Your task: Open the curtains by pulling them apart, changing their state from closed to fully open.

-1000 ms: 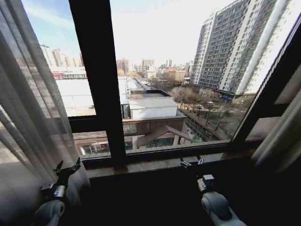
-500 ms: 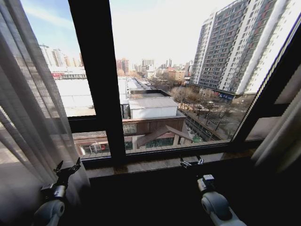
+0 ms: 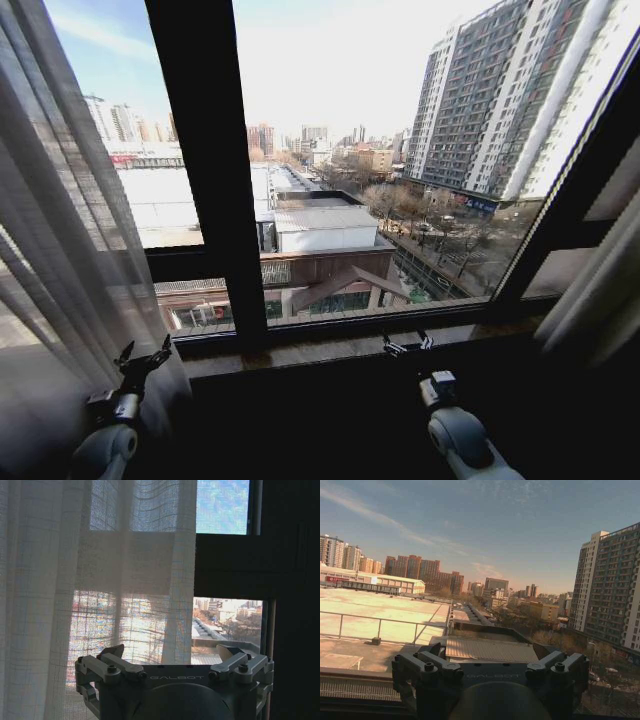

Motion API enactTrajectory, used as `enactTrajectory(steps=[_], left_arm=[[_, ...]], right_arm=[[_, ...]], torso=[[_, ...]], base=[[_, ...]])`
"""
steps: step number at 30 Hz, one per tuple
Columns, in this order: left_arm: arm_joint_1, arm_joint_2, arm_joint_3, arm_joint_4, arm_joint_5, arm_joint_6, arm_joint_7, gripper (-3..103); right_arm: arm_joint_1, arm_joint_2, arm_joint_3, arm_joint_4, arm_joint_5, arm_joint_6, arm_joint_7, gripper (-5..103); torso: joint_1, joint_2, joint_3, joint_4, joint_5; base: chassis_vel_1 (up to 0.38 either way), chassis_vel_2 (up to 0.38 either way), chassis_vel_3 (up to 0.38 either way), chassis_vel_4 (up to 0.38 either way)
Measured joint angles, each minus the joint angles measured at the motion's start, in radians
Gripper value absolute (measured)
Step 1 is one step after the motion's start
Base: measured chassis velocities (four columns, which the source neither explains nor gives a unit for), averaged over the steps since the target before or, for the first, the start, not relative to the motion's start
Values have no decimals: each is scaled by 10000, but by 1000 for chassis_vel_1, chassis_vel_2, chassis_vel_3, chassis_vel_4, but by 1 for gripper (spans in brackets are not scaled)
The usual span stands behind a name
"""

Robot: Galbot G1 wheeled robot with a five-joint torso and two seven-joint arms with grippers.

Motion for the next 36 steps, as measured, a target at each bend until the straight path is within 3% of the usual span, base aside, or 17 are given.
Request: enactTrajectory(steps=[36], left_arm=[[0,0,0,0,0,0,0,100]], right_arm=[[0,0,0,0,0,0,0,100]], torso=[[0,0,0,0,0]], base=[[0,0,0,0]])
